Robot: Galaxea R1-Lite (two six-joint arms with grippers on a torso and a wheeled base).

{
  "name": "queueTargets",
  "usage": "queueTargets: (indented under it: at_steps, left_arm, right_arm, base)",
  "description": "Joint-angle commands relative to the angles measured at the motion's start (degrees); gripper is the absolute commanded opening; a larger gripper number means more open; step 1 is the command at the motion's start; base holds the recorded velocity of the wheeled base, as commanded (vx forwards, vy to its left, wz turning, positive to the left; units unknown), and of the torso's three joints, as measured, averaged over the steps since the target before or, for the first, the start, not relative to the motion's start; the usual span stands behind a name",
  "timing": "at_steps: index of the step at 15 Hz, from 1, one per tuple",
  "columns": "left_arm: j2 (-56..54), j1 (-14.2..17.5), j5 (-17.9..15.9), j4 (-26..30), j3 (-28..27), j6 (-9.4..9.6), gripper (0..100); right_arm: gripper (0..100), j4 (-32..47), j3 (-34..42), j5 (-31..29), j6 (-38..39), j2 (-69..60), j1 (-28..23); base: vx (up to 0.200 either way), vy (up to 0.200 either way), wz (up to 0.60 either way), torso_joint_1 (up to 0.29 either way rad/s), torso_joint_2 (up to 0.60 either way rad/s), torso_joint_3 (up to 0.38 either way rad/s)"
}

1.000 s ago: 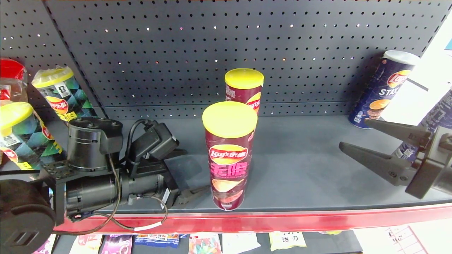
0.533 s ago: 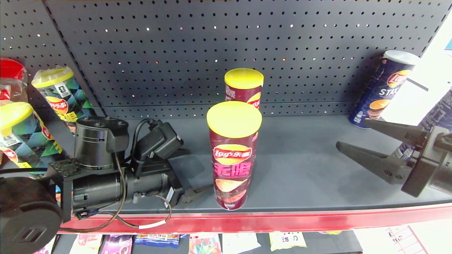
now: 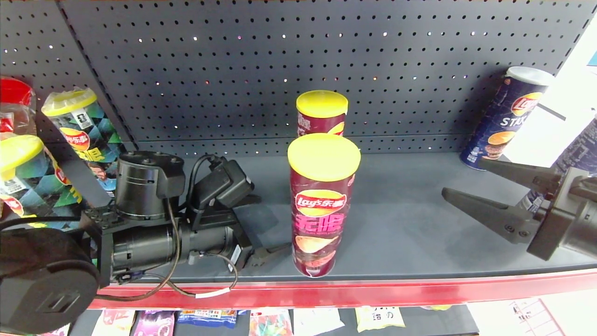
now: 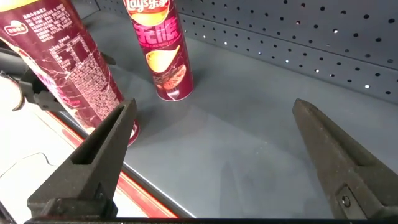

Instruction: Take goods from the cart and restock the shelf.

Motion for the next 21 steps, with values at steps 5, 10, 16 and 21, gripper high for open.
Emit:
queueTargets:
  at_steps: [5,10,16,21]
  left_arm:
    - [0.5,-1.0,0.0,0.0,-0.1,0.01,100]
    - [-0.1,-1.0,0.0,0.0,0.3,-0.34,100]
    - [-18.7,-1.0,4.2,2.1,11.0,-5.79,100]
    - [-46.4,-0.4,11.1,30.0,12.7,-12.38,100]
  right_arm:
    - [100,0.0,0.0,0.0,-0.1,0.3,-0.3]
    - [100,0.0,0.2,0.0,0.0,0.3,-0.4]
    - [100,0.0,4.0,0.2,-0.2,-1.8,-0.2]
    - [100,2.4,9.8,-1.2,-0.3,-10.3,-0.7]
  base:
    - [0.0,0.0,0.0,0.0,0.0,0.0]
    - [0.0,0.0,0.0,0.0,0.0,0.0]
    - [0.0,0.0,0.0,0.0,0.0,0.0]
    - [0.0,0.0,0.0,0.0,0.0,0.0]
